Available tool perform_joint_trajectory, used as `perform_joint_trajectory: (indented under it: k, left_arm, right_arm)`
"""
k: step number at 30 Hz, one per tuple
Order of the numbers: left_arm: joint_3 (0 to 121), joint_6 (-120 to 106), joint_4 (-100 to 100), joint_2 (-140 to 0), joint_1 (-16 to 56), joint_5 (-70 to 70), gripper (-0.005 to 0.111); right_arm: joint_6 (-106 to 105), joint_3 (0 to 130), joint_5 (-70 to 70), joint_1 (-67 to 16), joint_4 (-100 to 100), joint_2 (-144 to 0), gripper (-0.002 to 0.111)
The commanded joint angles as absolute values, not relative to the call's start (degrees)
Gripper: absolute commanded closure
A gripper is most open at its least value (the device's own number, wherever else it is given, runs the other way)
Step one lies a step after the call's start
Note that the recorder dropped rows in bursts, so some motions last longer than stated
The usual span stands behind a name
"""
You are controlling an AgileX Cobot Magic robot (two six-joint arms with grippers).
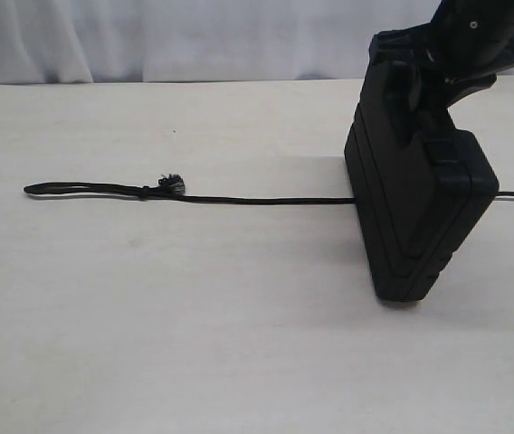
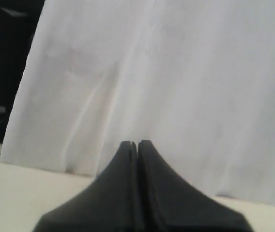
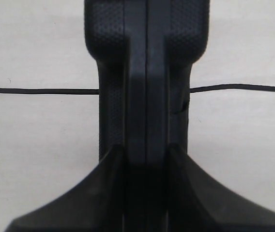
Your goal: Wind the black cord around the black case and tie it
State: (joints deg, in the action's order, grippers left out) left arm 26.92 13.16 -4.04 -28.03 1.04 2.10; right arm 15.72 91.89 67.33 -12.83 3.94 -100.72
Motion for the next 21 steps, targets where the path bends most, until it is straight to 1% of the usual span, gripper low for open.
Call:
perform_joint_trajectory:
  k: [1,6,12,17,19,21]
  left_arm:
    - [33.7,7.9,-2.3,-45.1,3.8,7.6,0.107]
    - [43.0,-5.4,-2.7,-66.5,10.8,16.2,0.107]
    - [58.6,-28.1,-2.7,-92.0,17.2,32.9,0.107]
    - [64.1,-44.9,-1.9,-103.3,20.3,37.5,0.107]
    - [65.5,-46.7,-1.3,-106.6,20.6,36.6,0.102]
    - [66.4,-46.7,0.4,-109.1,20.6,34.3,0.09]
  right_arm:
    - [15.1,92.3,67.4,-12.8,3.9,-100.7,0.104]
    - [15.1,92.3,67.4,-12.8,3.9,-100.7,0.104]
    - [15.1,92.3,67.4,-12.8,3.9,-100.7,0.104]
    - [15.1,92.3,67.4,-12.8,3.9,-100.7,0.104]
    - [15.1,92.3,67.4,-12.8,3.9,-100.7,0.104]
    - [15.1,92.3,67.3,-12.8,3.9,-100.7,0.104]
